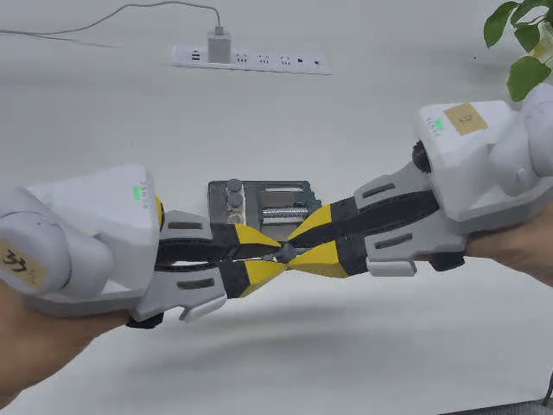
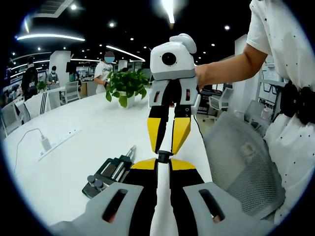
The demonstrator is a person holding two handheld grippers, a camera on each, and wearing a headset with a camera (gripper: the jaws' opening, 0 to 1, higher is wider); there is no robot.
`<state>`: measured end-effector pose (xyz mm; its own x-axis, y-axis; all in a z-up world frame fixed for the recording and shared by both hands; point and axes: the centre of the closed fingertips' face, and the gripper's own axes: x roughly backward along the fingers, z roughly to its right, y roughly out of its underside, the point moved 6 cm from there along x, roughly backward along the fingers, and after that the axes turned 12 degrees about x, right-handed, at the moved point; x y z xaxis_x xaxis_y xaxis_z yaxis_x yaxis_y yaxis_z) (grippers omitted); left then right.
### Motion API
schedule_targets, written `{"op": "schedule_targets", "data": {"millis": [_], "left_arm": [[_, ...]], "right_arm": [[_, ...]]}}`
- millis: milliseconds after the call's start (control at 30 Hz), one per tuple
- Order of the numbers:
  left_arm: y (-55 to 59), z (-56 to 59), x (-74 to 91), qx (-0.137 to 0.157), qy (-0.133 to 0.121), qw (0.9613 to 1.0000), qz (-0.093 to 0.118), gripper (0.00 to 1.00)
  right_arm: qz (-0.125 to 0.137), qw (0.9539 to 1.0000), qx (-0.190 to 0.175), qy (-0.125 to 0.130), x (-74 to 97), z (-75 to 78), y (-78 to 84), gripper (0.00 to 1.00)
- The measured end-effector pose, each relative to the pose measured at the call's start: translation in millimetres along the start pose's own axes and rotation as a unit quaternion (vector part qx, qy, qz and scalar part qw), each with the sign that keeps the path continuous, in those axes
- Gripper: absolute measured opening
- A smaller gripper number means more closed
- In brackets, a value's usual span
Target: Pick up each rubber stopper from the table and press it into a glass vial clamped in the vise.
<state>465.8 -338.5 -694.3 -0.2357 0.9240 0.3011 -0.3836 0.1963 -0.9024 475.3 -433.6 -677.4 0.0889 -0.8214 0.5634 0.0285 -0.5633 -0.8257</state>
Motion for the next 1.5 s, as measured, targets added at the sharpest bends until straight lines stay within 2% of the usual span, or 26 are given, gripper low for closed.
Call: {"op": "schedule_targets", "data": {"millis": [533,900,1000,1267,1500], "left_arm": [[-1.3,-2.4,3.3,0.025,0.008,0.9995,0.016,0.05],[0.7,-3.3,4.1,0.021,0.007,0.9996,0.015,0.05],[1.9,-3.3,5.1,0.019,0.005,0.9997,0.015,0.05],[4.4,-4.4,10.9,0.022,-0.002,0.9996,0.019,0.06],[14.5,-9.3,20.6,0.02,-0.024,0.9995,0.005,0.15]], "right_arm": [[0.0,0.9999,0.014,-0.003,1.8,3.6,-2.0,0.06],[-0.008,1.0,0.004,-0.003,-0.9,3.7,-2.3,0.06],[-0.01,0.9999,-0.009,-0.002,-2.2,3.5,-2.0,0.06],[-0.012,0.9998,-0.015,-0.006,-7.7,5.0,-5.5,0.06],[-0.015,0.9998,-0.014,0.005,-7.7,13.4,-10.4,0.06]]}}
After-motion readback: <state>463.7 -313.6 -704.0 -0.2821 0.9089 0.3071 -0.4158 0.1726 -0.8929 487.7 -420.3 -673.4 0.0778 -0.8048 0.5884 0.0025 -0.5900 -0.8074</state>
